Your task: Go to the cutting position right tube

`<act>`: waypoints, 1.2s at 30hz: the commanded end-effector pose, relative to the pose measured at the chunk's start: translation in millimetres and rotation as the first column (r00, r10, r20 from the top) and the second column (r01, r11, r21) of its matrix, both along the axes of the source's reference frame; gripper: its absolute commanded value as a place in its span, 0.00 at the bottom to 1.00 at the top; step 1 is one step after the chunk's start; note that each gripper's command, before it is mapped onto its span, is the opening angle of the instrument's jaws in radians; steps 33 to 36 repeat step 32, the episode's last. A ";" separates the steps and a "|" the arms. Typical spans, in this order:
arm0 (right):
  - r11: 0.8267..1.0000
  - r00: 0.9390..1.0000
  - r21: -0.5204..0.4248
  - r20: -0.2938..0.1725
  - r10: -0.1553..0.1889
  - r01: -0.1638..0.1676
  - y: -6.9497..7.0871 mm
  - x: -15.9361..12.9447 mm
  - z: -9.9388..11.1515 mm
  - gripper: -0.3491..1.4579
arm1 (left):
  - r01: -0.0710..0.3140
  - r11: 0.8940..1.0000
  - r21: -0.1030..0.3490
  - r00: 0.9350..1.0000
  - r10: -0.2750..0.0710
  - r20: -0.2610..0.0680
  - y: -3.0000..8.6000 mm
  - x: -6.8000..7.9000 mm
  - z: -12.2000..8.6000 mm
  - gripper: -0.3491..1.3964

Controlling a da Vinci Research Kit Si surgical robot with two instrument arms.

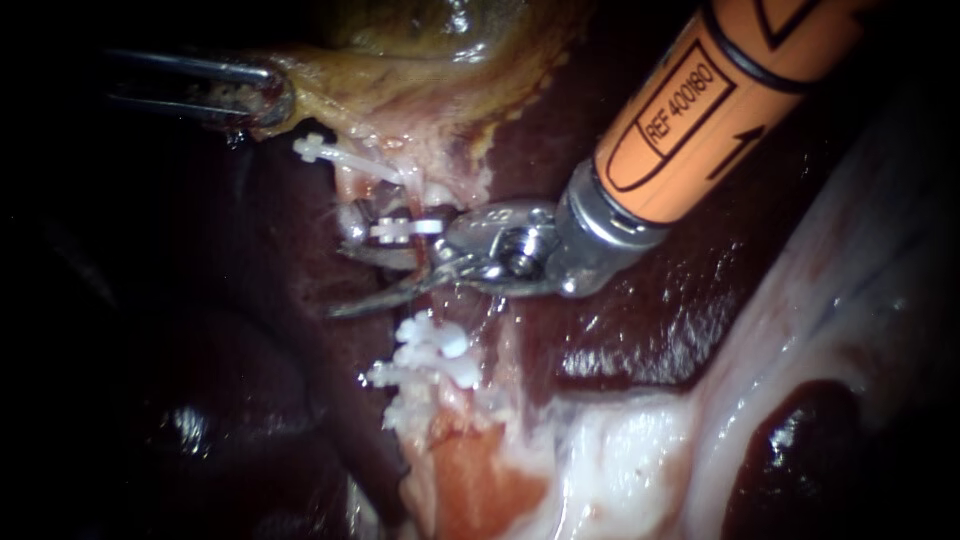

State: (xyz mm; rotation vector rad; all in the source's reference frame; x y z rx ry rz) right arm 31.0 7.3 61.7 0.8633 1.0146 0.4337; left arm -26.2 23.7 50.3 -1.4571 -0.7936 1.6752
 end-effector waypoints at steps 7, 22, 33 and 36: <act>0.994 0.992 0.093 -0.113 -0.046 0.056 -0.3 0.2 -2.9 0.92 | -0.001 1.000 0.000 1.000 0.001 0.001 0.0 0.0 0.0 0.00; 0.981 0.975 0.156 -0.208 -0.081 0.115 -0.9 0.5 -7.0 0.90 | -0.001 1.000 0.000 1.000 0.001 0.001 0.0 0.1 0.1 0.00; 0.983 0.976 0.153 -0.204 -0.071 0.103 -0.7 0.3 -6.7 0.89 | -0.001 1.000 0.000 1.000 0.001 0.001 0.0 0.1 0.0 0.00; 0.983 0.976 0.153 -0.204 -0.071 0.103 -0.7 0.3 -6.7 0.89 | -0.001 1.000 0.000 1.000 0.001 0.001 0.0 0.1 0.0 0.00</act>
